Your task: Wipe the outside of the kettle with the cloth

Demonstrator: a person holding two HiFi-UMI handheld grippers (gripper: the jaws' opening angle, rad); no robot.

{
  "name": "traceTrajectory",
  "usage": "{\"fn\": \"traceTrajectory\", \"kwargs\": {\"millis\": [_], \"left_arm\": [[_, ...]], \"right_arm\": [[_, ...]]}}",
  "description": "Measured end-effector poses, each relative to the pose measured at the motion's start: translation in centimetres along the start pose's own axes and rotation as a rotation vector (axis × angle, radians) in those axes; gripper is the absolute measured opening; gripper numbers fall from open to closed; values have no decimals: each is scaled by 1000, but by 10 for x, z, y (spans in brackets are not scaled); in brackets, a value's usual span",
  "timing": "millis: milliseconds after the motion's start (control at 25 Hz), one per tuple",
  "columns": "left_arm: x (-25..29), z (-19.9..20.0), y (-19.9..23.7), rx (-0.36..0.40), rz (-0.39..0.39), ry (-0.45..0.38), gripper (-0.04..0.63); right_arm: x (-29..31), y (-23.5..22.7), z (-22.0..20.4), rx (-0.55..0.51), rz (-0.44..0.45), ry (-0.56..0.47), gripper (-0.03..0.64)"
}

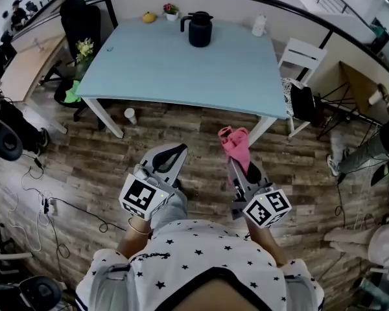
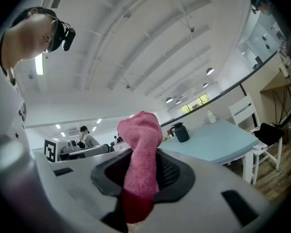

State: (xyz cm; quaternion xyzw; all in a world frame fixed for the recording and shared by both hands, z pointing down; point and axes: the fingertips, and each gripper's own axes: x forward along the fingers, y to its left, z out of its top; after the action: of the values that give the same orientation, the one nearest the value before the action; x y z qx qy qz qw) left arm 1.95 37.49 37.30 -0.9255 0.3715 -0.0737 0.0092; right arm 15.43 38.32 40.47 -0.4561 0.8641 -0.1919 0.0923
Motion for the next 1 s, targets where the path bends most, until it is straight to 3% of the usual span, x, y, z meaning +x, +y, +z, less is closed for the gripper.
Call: {"fn": "traceTrajectory", "kwargs": {"millis": [1000], "left_arm": [[72, 3, 151, -24, -110, -32, 30]], "right_arm": [[148, -30, 23, 25, -127, 0, 108]]}}
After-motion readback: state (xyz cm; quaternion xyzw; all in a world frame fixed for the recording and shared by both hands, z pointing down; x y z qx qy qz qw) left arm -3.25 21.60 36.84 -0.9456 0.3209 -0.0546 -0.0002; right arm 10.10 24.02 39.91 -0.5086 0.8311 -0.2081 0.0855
